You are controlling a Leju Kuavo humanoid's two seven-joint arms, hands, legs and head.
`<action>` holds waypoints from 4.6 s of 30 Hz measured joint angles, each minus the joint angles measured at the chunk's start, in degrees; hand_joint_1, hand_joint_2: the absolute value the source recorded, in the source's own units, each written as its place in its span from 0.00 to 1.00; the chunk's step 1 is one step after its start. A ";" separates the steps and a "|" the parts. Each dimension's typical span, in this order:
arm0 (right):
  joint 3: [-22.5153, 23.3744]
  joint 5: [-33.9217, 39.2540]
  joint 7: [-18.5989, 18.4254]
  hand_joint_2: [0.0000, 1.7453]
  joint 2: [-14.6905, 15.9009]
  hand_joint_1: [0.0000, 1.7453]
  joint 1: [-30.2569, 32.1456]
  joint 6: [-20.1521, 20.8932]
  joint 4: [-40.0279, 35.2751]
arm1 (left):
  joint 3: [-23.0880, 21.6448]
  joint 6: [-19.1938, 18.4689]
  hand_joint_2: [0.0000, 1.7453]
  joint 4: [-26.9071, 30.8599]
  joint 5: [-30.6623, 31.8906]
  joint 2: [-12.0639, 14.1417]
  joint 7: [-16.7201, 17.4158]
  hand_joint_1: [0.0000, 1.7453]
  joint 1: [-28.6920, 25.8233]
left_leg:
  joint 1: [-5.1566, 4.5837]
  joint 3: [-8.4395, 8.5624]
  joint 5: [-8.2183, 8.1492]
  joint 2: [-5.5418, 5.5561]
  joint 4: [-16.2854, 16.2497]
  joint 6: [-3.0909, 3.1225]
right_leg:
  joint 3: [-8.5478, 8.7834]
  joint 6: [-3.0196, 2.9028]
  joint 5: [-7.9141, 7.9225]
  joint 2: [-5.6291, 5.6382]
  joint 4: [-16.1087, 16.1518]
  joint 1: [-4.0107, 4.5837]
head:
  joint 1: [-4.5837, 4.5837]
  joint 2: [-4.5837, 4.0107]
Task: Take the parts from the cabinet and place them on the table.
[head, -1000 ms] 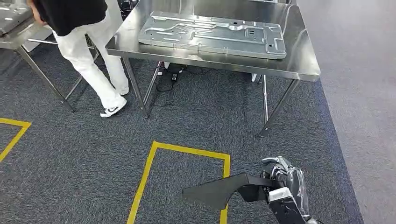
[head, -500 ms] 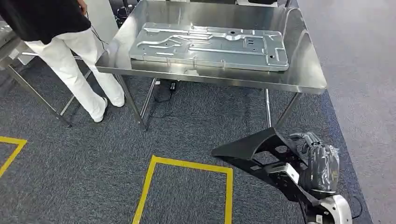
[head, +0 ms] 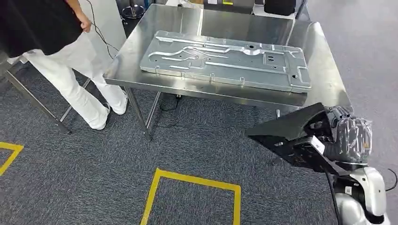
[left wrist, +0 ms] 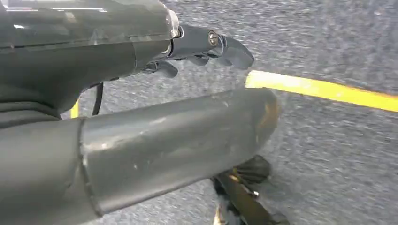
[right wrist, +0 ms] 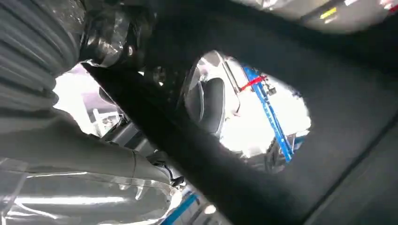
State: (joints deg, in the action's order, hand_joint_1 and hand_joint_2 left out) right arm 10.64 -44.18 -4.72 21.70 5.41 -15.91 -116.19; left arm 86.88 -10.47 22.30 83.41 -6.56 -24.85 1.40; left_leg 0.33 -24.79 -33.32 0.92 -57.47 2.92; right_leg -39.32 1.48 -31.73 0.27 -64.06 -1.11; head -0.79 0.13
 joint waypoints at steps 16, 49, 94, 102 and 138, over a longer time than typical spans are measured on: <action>4.09 6.28 -0.52 1.00 5.60 1.00 -3.16 4.63 1.07 | -0.24 -2.69 0.00 0.09 -0.02 -0.09 -0.66 0.00 -0.05 | -0.12 -14.69 5.56 -0.51 -5.30 -1.87 | 13.79 -2.12 -1.46 0.41 6.27 0.27 | 0.02 0.00; -18.47 16.22 -11.10 1.00 24.61 1.00 -60.73 20.37 20.74 | -0.13 -1.05 0.00 0.44 0.87 -0.11 -1.31 0.00 0.59 | -1.23 -11.59 8.60 -0.62 -2.06 -0.79 | 6.45 -1.62 3.37 -0.19 4.48 0.48 | -0.09 0.00; -26.25 -8.94 -3.52 1.00 5.58 1.00 -44.78 9.42 36.70 | -0.20 0.63 0.00 -5.25 2.43 3.26 0.20 0.00 2.09 | -0.55 -8.84 7.61 0.16 -0.63 -0.68 | 5.23 -0.97 5.68 -0.57 5.38 0.85 | -0.07 0.00; -26.75 -10.49 -3.06 1.00 3.50 1.00 -44.77 9.92 38.40 | -0.31 1.03 0.00 -5.36 2.40 3.63 0.61 0.00 2.07 | 0.31 -15.93 0.05 -0.35 -15.71 -3.04 | 6.95 -2.59 6.13 -1.10 7.44 0.10 | 0.02 0.00; -29.20 -13.64 -1.79 1.00 -0.24 1.00 -41.29 9.53 45.84 | -1.46 1.68 0.00 -5.64 2.60 4.31 1.22 0.00 1.92 | 0.81 -9.85 7.30 -0.56 -2.26 -3.48 | 5.23 -2.04 5.24 -0.35 4.83 0.09 | 0.00 0.00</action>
State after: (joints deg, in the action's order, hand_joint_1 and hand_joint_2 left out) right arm -18.56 -57.81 -6.51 21.46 -35.88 -6.38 -70.36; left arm 85.42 -8.79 16.66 86.01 -2.25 -23.63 3.32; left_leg 1.15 -34.65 -26.02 0.36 -59.74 -0.57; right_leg -34.09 -0.55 -26.49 -0.07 -59.23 -1.02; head -0.79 0.13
